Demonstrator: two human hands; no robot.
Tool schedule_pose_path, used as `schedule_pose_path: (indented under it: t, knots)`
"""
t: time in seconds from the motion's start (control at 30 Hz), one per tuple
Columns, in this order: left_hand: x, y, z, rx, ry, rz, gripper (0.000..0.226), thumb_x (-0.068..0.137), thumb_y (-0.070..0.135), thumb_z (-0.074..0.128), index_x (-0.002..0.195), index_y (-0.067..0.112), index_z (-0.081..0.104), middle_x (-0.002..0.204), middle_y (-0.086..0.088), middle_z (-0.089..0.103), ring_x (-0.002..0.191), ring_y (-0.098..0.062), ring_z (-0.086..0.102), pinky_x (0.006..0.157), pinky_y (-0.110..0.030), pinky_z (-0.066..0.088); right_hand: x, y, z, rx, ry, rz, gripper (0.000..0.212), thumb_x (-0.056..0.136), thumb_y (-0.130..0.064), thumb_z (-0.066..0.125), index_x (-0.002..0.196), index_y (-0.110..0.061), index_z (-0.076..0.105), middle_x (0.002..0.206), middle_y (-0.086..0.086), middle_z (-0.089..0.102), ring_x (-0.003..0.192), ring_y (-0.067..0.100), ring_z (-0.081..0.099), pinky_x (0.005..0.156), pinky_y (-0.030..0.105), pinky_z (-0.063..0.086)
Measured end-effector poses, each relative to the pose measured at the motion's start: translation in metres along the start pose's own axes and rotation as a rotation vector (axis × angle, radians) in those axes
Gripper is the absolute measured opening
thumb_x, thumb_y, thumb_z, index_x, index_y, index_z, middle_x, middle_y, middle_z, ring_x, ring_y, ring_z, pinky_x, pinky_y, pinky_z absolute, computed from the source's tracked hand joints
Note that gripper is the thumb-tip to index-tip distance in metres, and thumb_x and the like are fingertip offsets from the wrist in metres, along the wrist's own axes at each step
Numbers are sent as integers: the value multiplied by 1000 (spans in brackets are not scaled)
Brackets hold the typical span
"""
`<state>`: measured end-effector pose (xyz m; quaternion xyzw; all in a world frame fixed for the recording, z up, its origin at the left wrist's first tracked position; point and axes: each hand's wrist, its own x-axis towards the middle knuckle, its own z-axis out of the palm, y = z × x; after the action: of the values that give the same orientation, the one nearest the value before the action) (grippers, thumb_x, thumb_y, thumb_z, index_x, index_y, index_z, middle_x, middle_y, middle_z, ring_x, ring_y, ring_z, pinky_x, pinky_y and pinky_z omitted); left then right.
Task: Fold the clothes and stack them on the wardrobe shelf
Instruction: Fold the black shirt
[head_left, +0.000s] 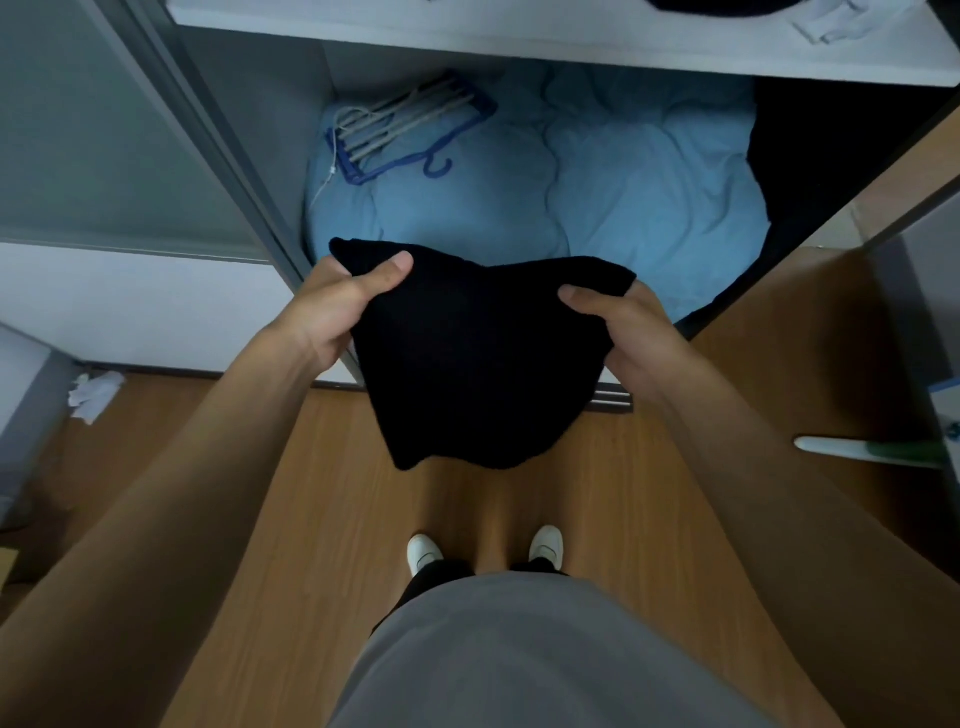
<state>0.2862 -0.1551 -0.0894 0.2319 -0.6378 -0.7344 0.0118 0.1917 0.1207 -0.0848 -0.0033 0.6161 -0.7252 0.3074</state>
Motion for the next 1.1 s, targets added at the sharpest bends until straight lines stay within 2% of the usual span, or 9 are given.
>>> schedule_pose_path:
  t: [0.3,0.47,0.57,0.67,0.77,0.87,0.93,1.0,1.1]
  knots:
    - [3,7,3,-2,162,27,46,63,37,89,100,14,76,101,-5,78,98,-20,74,90,-33,55,1,-16,9,-7,101,64,29,85,-11,75,114,-6,70,103,9,77,96,23,74,76,29,59]
    - [10,9,9,-135,262,68,79,74,15,85,141,7,42,126,-13,66,106,-22,70,88,-33,58,5,-18,19,21,232,37,28,86,-2,72,114,-3,68,99,11,76,89,22,75,67,26,59]
    - [12,13,5,-50,205,85,85,84,10,77,151,31,29,148,-5,47,131,-20,52,107,-36,47,8,-18,22,-6,243,-6,59,87,1,70,140,-12,48,112,6,69,104,25,70,79,31,60]
    - [12,22,-1,86,68,45,47,92,-2,62,131,23,60,132,-7,62,126,-24,58,107,-35,47,12,-23,19,-66,158,-42,92,88,7,65,156,-31,16,135,1,55,120,20,61,100,39,53]
    - [9,29,-5,151,-66,-18,62,84,-20,54,134,16,59,120,-8,68,119,-22,63,101,-27,49,14,-31,18,-217,28,-26,84,86,13,63,155,-21,30,146,9,49,125,19,58,106,34,47]
    - [7,36,-4,427,-94,-22,75,79,-21,61,141,19,51,132,-5,60,124,-18,57,107,-25,43,16,-36,26,-755,-28,-71,80,84,0,72,153,-17,35,154,2,39,138,14,40,107,13,30]
    - [8,40,0,647,-61,0,73,79,-14,67,141,22,52,132,2,58,123,-13,54,106,-21,39,19,-35,34,-1072,-47,-112,73,84,-6,74,149,-15,41,152,4,41,139,17,39,105,11,28]
    - [9,42,2,794,-22,48,63,80,-9,70,134,21,59,125,5,60,117,-11,54,101,-19,39,23,-35,38,-1228,-19,-159,52,85,-9,73,135,-12,58,136,9,57,126,23,53,103,24,41]
    - [11,46,0,901,39,104,38,81,0,70,114,20,71,106,3,67,97,-12,62,83,-19,44,27,-38,38,-1304,24,-212,17,89,-16,71,102,-7,73,98,14,71,95,28,66,81,32,50]
